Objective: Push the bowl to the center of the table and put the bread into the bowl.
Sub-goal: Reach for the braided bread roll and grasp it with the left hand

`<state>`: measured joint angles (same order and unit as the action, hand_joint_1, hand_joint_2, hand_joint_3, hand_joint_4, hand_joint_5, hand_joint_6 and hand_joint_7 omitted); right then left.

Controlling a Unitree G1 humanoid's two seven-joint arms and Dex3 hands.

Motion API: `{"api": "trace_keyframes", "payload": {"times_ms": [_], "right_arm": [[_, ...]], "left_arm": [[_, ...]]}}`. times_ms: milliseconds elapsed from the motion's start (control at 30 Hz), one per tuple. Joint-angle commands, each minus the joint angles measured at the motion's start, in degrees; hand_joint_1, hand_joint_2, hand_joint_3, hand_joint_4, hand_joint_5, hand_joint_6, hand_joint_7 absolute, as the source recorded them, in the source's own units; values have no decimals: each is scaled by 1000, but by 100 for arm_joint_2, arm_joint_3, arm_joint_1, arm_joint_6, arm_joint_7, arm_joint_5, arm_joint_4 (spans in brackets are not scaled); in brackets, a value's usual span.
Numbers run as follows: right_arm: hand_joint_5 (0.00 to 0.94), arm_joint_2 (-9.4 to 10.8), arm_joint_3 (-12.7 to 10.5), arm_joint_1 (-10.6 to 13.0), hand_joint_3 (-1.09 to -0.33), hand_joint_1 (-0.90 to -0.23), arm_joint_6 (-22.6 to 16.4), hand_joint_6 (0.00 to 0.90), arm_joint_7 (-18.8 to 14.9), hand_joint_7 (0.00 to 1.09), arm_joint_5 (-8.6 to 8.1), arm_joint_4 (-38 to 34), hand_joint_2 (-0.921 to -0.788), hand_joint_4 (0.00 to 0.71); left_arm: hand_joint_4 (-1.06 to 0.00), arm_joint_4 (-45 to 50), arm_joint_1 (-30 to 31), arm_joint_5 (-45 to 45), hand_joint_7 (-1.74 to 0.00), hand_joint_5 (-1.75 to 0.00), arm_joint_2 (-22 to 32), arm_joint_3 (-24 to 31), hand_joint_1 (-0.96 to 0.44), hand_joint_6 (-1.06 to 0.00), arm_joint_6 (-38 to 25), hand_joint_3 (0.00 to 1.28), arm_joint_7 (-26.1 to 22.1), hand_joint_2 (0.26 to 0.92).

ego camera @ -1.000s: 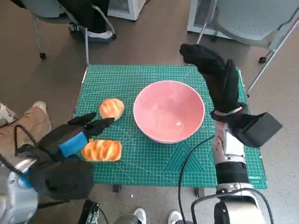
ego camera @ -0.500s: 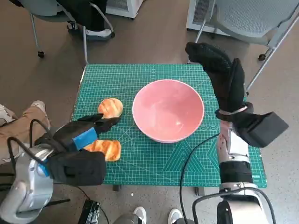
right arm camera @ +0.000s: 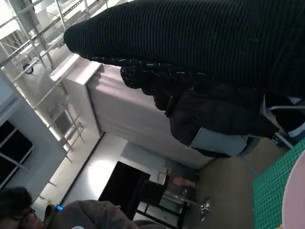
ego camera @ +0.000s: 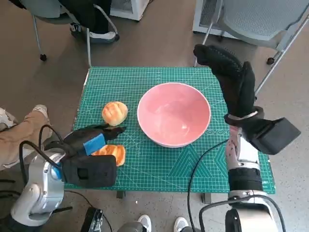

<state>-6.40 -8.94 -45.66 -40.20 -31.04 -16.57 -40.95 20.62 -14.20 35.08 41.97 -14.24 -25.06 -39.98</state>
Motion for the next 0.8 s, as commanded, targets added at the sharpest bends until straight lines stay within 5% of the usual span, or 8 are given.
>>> {"api": "trace_keyframes", "payload": {"times_ms": [33,800], "right_arm": [[0,-29,-15,104,-771,-661,115,168,-40,254,-32,-2,-921,194],[0,-18,-2,88,-768,-674,181,147,-140,295,-150,7,-921,195]], "left_arm": [[-284,-34,-26,76,-24,-20,-60,-36,-228,-357,-89,5,-45,676],[-315,-521,-14,298,-10,-5,-196,-332,-206,-369,-275,5,-51,683]]}}
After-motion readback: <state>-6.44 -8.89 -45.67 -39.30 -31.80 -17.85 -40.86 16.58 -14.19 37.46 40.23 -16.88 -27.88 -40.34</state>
